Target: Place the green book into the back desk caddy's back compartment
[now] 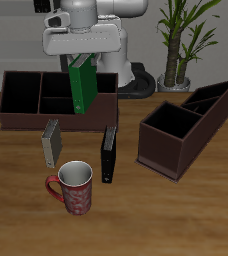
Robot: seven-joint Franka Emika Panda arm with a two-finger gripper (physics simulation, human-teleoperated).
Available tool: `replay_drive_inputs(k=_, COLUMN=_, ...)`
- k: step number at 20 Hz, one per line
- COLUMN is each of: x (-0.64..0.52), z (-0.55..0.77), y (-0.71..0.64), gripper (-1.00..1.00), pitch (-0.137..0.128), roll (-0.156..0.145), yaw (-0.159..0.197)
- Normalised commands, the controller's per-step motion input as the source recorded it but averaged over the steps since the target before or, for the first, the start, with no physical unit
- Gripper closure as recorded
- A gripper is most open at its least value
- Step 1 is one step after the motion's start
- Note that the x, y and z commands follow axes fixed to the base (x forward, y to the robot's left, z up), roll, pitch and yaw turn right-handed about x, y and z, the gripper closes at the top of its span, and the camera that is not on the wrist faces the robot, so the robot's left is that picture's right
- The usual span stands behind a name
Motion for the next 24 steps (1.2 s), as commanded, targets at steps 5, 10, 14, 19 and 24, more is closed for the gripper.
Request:
replay_drive_inputs(k=5, x=-0.31, z=0.11, y=-0.39, gripper=1.00, pitch=-0.016, roll=-0.050, yaw=0.010)
replay_drive_inputs(k=10, x=-0.26, z=-0.05, y=-0.27, gripper=1.00, pitch=0.004, roll=-0.019, yaw=0.018)
replay_drive_inputs(k=14, x=-0.24, z=-0.11, y=-0.08, gripper=1.00, pitch=0.008, roll=0.018, yaw=0.041)
replay_drive_inputs(k=19, x=-0.19, z=-0.02, y=-0.02, gripper=1.00, pitch=-0.003, roll=0.019, yaw=0.053)
replay_drive_inputs(k=24, x=-0.11, z=-0.06, y=-0.08, gripper=1.00, pitch=0.008, roll=0.036, yaw=0.036)
